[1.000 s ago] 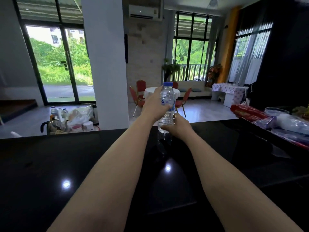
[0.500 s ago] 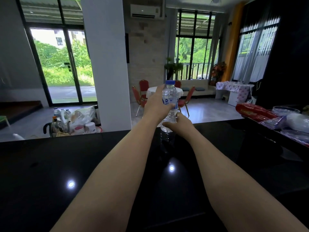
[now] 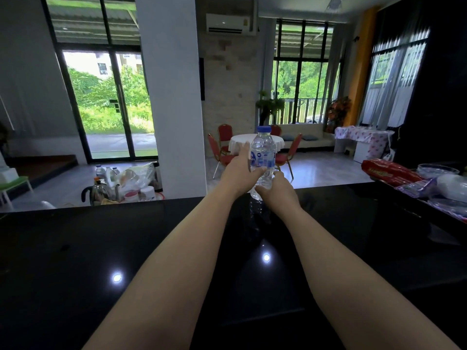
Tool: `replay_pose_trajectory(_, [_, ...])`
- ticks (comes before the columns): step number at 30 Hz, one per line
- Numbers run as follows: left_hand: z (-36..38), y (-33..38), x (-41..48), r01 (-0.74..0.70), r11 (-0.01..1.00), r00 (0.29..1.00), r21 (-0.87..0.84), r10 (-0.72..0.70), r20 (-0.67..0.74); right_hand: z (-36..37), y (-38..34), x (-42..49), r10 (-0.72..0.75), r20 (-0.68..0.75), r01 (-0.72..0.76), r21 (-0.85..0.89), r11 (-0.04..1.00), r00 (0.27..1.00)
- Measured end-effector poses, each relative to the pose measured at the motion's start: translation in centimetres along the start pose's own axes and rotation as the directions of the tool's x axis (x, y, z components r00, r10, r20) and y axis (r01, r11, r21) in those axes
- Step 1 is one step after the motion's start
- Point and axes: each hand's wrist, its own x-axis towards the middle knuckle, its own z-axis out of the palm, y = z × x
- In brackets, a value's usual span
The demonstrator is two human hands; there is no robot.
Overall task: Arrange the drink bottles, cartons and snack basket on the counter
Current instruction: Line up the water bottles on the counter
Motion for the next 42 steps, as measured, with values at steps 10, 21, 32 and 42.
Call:
replay_pose_trajectory(10, [-7.4,-1.8,-11.2,0.136,0.960,0.990,0.243,-0.121,-0.074,-1.4,-3.9,-8.8,-0.214,-0.085,0.196,-0.181,0.964,0.973])
replay_pose_trajectory(21, [-21.8,-4.3,-25.7,0.217,0.909,0.945,0.356,-0.105,-0.309,5.0,-16.2,-20.0,-0.374,0.127,0.390,-0.154,0.908,0.919])
replay_pose_trajectory(32, [-35.1,-7.5,-35.3,0.227,0.858,0.809,0.461,0.098,-0.580,17.1,-29.4,-29.0,-0.507,0.247,0.508,0.064,0.859,0.826])
replay_pose_trajectory(42, [-43.5,-11.8,-38.9,0.358,0.739,0.589,0.570,0.295,-0.752,24.8,-37.7,-33.9,-0.581,0.410,0.474,0.339,0.813,0.703])
